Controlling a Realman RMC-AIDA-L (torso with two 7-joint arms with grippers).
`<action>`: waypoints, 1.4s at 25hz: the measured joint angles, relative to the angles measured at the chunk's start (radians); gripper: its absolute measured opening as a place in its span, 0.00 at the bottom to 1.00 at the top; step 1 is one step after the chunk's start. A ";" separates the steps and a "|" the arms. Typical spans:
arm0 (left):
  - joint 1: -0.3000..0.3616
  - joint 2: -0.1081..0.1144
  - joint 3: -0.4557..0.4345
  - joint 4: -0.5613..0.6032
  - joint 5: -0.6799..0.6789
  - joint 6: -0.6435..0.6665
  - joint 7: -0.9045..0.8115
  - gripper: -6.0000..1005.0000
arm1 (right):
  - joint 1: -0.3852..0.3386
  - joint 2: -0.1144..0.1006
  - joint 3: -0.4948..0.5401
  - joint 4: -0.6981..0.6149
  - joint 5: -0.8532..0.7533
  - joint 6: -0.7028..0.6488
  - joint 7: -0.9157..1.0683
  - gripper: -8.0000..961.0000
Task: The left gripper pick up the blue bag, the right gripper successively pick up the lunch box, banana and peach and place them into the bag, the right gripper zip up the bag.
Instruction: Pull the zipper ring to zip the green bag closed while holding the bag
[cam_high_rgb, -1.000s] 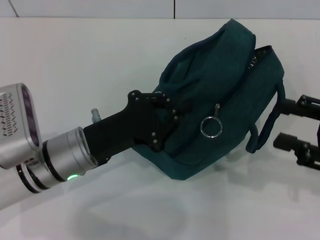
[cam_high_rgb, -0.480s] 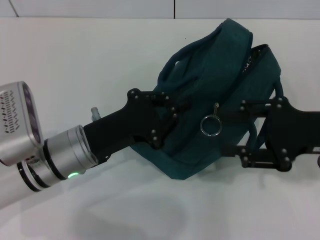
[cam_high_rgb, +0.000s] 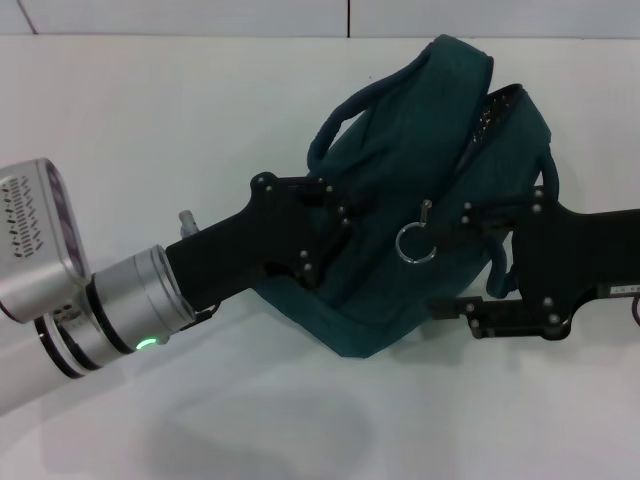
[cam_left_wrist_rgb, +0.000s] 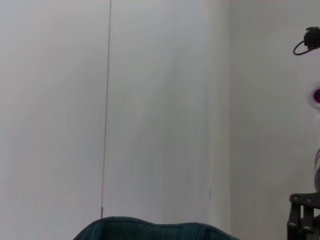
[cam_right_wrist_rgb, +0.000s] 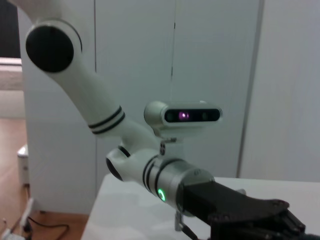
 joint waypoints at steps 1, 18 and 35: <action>0.001 0.000 0.000 0.000 -0.002 -0.003 0.000 0.06 | -0.005 0.000 -0.001 0.003 -0.002 0.008 -0.021 0.61; -0.002 0.000 0.000 0.002 -0.028 -0.002 0.000 0.06 | 0.000 0.000 0.003 0.356 0.138 -0.002 -0.192 0.61; 0.022 0.000 0.009 0.001 -0.021 0.041 0.005 0.06 | -0.019 -0.002 0.085 0.453 0.154 0.153 -0.200 0.61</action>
